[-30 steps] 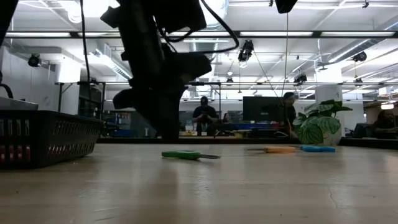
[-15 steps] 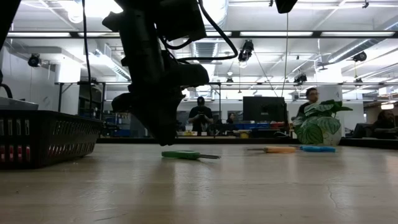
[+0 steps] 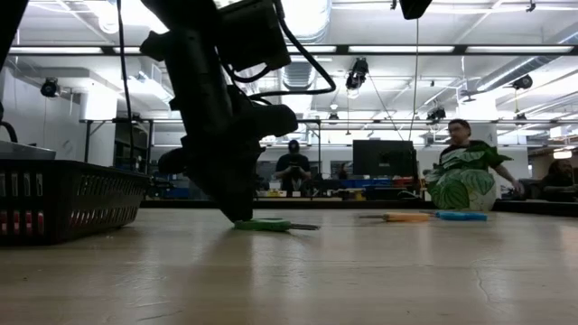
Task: Pick & Place Paint Supplies
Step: Put the green scissors into the black bin
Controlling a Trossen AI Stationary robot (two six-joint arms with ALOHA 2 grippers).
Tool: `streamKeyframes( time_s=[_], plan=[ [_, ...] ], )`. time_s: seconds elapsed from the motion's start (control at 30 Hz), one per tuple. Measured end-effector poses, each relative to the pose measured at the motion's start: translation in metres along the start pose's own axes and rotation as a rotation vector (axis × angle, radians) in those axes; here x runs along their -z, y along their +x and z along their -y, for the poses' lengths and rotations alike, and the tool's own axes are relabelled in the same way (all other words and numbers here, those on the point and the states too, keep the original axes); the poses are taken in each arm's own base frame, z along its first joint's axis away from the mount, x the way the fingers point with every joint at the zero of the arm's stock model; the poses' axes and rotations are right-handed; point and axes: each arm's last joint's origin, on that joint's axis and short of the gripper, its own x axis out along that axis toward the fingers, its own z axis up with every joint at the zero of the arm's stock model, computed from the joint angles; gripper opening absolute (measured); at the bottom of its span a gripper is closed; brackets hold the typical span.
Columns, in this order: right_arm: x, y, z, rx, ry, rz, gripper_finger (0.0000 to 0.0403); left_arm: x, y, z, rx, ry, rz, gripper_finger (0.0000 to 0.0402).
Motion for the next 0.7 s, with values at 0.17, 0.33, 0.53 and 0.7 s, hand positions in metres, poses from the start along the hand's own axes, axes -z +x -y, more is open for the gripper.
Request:
streamKeyframes(
  time_s=[0.17, 0.33, 0.53, 0.7],
  plan=[
    [0.0000, 0.0000, 0.0000, 0.000, 0.000, 0.000, 0.0209, 0.0005, 0.0006, -0.0004, 0.005, -0.001, -0.006, 0.0079],
    [0.0000, 0.0000, 0.0000, 0.000, 0.000, 0.000, 0.0209, 0.0023, 0.0006, 0.0008, 0.020, 0.020, -0.028, 0.0079],
    [0.0000, 0.0000, 0.0000, 0.000, 0.000, 0.000, 0.0209, 0.0022, -0.0002, 0.0023, 0.035, 0.041, -0.040, 0.0079],
    [0.0000, 0.0000, 0.0000, 0.000, 0.000, 0.000, 0.0209, 0.0013, -0.0012, 0.0037, 0.035, 0.062, -0.042, 0.0079]
  ],
)
